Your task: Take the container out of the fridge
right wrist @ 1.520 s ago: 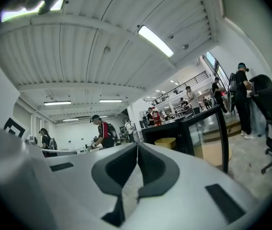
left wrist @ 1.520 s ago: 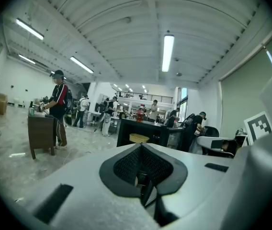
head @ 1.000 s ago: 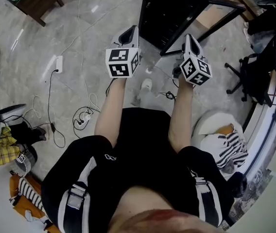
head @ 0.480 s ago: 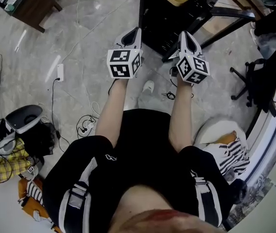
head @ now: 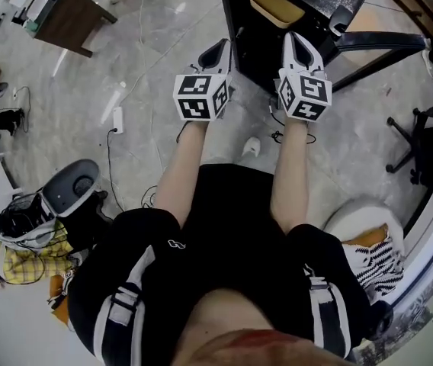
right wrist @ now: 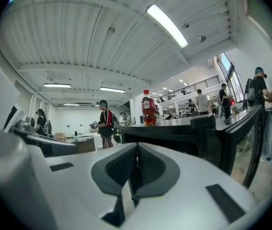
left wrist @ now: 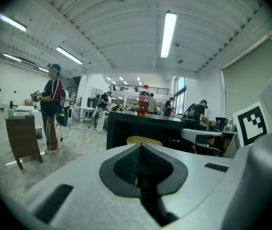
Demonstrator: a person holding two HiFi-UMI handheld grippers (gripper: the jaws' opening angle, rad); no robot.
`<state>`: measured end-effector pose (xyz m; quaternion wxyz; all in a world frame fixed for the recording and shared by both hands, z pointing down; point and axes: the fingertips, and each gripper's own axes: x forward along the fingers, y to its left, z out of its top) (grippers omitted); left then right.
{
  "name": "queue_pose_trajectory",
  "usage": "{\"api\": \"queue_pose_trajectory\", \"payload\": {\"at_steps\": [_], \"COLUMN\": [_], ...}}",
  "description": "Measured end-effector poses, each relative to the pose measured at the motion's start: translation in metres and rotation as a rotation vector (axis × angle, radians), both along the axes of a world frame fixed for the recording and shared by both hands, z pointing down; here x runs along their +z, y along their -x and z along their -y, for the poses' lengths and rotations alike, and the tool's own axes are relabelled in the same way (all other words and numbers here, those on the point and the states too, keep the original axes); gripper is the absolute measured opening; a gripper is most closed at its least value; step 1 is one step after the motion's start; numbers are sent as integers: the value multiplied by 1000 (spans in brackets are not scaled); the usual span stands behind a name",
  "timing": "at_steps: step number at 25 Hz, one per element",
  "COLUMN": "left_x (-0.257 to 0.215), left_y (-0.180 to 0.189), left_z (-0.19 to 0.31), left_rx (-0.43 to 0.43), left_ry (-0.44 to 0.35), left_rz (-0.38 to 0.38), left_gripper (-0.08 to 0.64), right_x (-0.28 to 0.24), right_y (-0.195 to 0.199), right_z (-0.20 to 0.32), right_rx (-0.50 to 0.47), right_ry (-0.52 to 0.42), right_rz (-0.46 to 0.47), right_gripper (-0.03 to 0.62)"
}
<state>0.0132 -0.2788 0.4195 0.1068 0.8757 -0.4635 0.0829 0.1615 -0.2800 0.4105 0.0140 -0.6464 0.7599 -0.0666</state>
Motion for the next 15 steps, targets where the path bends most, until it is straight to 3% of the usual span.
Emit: {"api": "queue_pose_trajectory", "payload": {"at_steps": [6,11,15], "left_x": [-18,1,12], "left_y": [39,-33,-29], "left_z": [78,49,51], "left_rx": [8,45,20], "left_ry": [21,-5,17], "left_rz": [-18,-12,-33], "left_gripper": [9,11,9], "right_x": [-14,20,30], "right_y": [57,7,21], "right_z": [70,45,50], "right_rx": [-76,-132,-167], "right_ry": [64,113,162], "right_rz": [-61,-108,-280], "right_gripper": [12,14,14]}}
